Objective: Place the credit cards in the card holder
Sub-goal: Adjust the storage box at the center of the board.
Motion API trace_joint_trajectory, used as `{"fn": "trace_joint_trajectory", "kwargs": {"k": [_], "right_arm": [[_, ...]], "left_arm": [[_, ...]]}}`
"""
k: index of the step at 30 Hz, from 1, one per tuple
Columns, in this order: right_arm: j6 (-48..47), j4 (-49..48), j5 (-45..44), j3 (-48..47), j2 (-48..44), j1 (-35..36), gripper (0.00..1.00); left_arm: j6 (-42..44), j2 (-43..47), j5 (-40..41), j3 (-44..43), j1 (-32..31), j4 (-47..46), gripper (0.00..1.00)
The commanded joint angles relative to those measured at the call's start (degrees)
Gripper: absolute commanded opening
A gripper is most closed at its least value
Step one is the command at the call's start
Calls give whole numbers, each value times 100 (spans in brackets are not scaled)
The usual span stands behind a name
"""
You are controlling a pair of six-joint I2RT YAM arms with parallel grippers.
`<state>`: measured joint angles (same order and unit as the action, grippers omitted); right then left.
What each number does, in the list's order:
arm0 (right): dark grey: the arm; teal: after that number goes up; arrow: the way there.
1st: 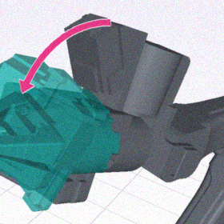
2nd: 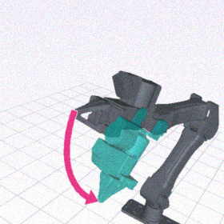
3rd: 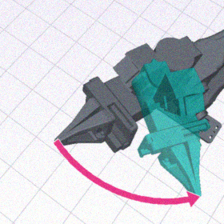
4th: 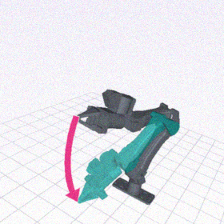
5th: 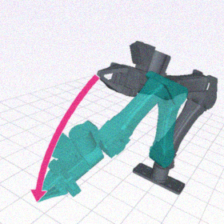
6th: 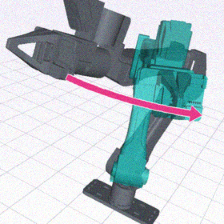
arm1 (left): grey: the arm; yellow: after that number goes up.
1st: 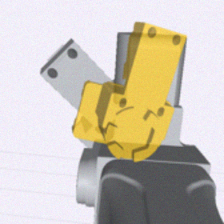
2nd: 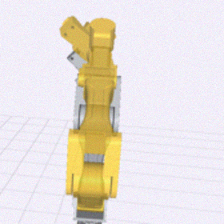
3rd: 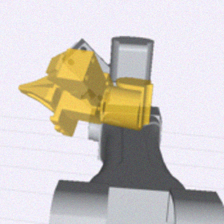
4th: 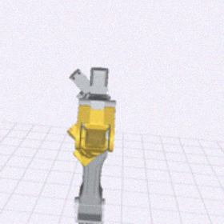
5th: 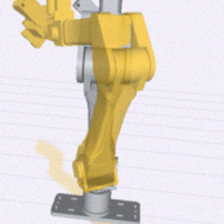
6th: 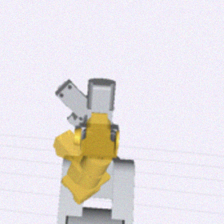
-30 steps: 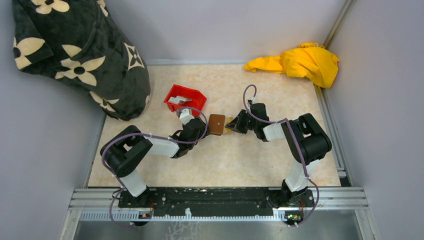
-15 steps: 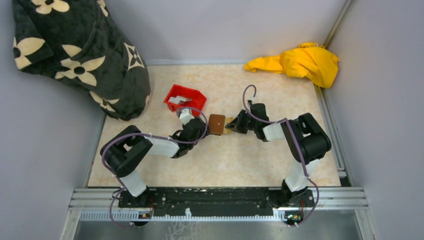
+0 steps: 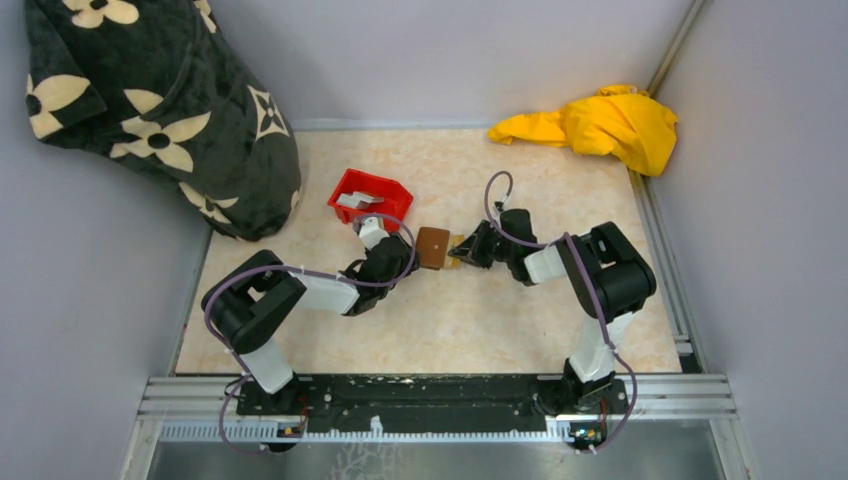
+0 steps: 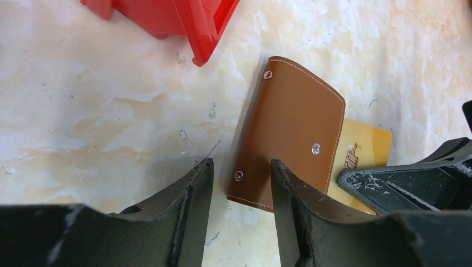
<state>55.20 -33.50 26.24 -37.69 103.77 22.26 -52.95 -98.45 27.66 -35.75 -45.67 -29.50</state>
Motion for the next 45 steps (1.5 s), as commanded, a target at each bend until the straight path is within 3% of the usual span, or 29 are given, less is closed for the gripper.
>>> {"fn": "trace_joint_trajectory", "kwargs": {"k": [1, 14, 27, 45], "right_arm": [[72, -454, 107, 67, -67, -46, 0], [307, -946, 237, 200, 90, -82, 0], [376, -1097, 293, 190, 170, -81, 0], [455, -1317, 346, 174, 392, -81, 0]], "left_arm": [[-45, -199, 80, 330, -3, 1363, 51], [-310, -167, 145, 400, 31, 1269, 51], [-482, -198, 235, 301, 205, 1271, 37], [-257, -791, -190, -1, 426, 1240, 36]]}}
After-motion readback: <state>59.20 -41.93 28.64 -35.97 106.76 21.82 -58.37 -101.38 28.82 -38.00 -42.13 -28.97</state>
